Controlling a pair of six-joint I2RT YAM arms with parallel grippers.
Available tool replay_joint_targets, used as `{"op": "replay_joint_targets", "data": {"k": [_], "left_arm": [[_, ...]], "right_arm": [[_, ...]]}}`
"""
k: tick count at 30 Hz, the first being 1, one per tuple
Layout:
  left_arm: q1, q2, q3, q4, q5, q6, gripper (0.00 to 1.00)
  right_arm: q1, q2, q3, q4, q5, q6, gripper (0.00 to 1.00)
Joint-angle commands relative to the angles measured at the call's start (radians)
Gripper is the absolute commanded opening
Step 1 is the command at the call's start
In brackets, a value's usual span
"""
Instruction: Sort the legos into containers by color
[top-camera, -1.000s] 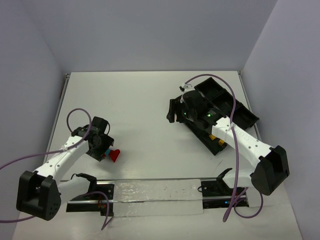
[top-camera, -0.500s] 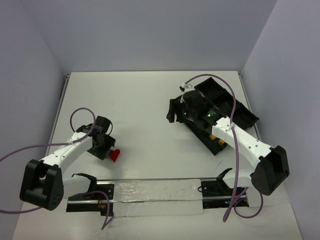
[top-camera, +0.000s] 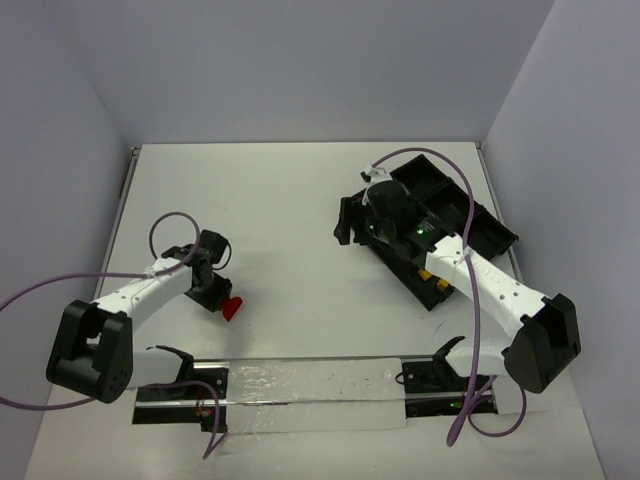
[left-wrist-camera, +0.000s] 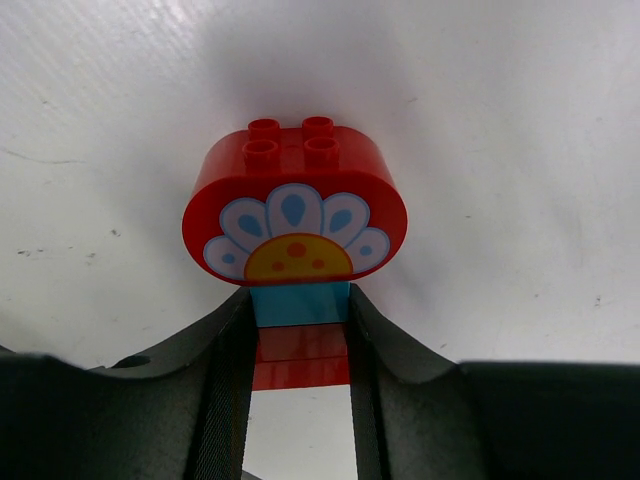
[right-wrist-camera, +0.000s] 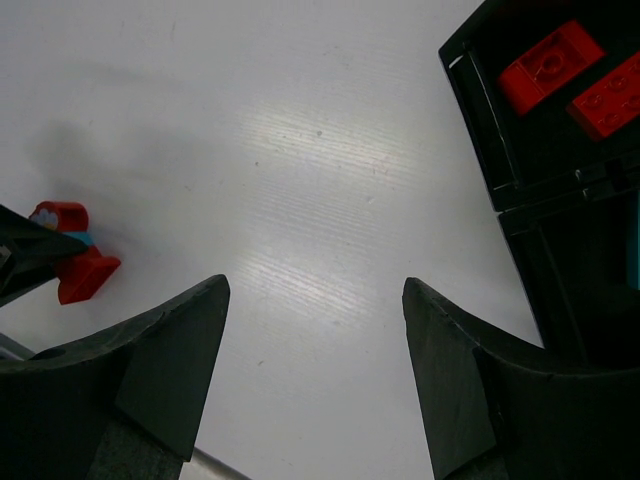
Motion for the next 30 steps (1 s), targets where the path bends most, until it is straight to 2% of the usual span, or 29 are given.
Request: {"op": "replay_joint_targets", "data": {"k": [1,4,7,14,18,25,30], "left_arm": [[-0.007,0.016,0.059,0.049,-0.016,0.044,0.21],[-0.007,0.018,0.075,0.050,-0.018,0.074,0.07],[-0.008,0.014,0.112,0.035,-0.027,0.120,0.00],[-0.007,-0.017,0.246,0.030,-0.032,0.260,0.00],[-0.007,0.012,0.355,0.029,0.005,0.317,0.00],[-0.007,0.051,0.458,0.047,0.046,0.316,0.00],[-0.005,0.092,0.520,0.044,0.067,0.320,0.00]], "right_arm": [[0.005,-0.064,0.009,0.007,0.030,0.003,0.78],[0.006,-0.073,0.004,-0.003,0.039,0.001,0.78],[0.005,-0.079,0.007,-0.004,0.035,0.001,0.78],[0.005,-0.091,0.001,0.008,0.005,0.002,0.78],[0.005,-0.065,0.022,0.038,-0.072,0.005,0.79],[0.059,-0.028,0.036,0.167,-0.199,0.086,0.79],[0.150,0.025,0.047,0.306,-0.251,0.141,0.79]]}}
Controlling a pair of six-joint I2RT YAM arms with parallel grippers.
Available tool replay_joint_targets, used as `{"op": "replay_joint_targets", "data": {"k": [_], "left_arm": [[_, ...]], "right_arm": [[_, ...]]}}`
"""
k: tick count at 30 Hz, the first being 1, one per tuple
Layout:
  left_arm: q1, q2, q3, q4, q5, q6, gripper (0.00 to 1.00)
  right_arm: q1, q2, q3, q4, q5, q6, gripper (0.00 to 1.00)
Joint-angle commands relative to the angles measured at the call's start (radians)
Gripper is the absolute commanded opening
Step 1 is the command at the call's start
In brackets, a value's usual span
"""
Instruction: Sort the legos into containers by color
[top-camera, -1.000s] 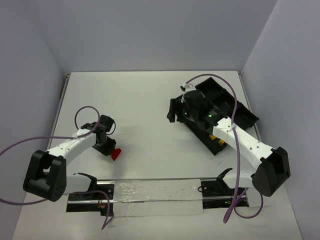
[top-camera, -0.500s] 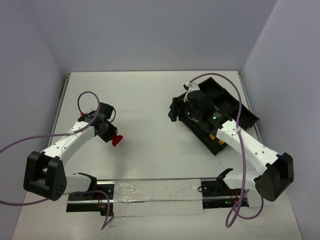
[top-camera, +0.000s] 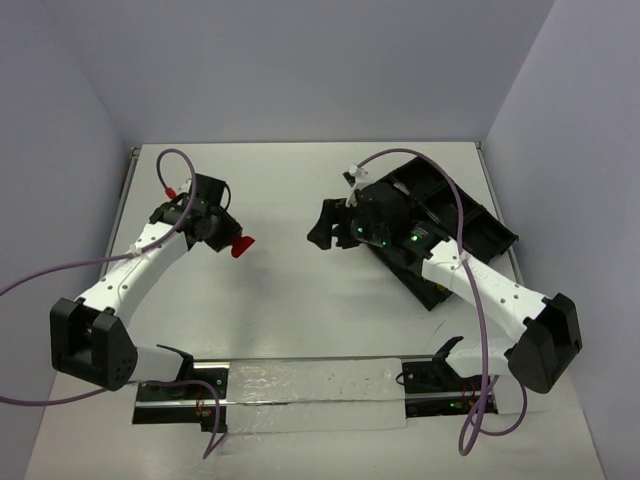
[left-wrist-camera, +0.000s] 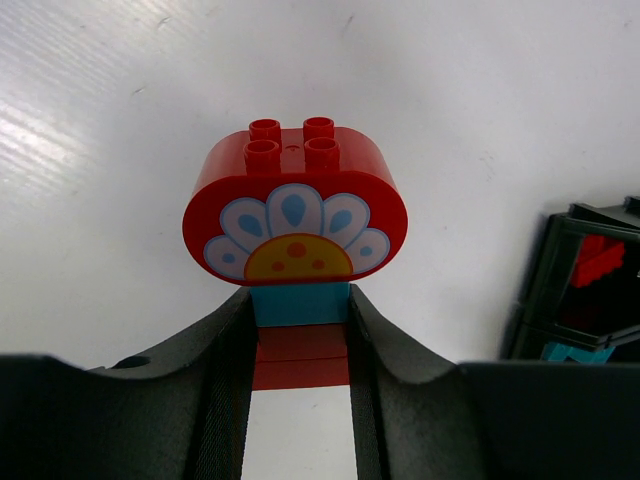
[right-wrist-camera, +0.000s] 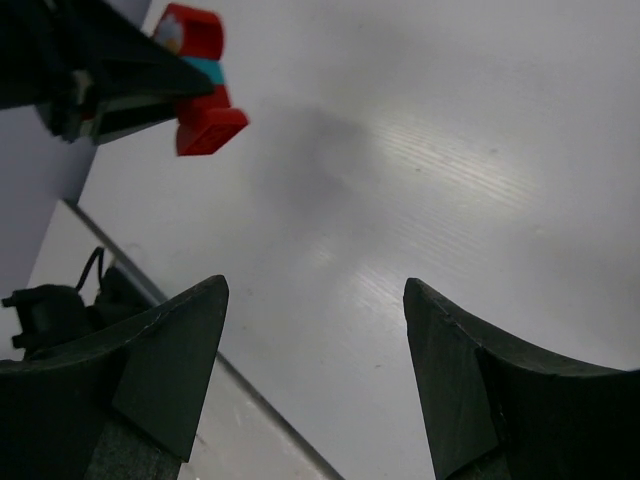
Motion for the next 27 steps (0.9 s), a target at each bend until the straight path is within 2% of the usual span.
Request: {"op": "replay_joint_targets", "data": {"k": [1,10,18,27], "left_arm": [[-0.003,0.036,0.095,0.009,0.042,0.017,0.00],[-0.002,0.063,0.182,-0.006,0.100,0.037,0.00],[0.000,0.064,0.186,0.012,0.197,0.051,0.00],[0.001,0.051,0.184,0.016,0.218,0.047,0.00]], "right_arm": [[0.083,0.062,0.056,0.180,-0.069,0.058,0.79],[0.172,0.171,0.099,0.315,-0.111,0.073,0.79],[0.176,0.216,0.097,0.397,-0.099,0.113,0.79],[0.183,0.296,0.140,0.437,-0.092,0.137,0.77]]}}
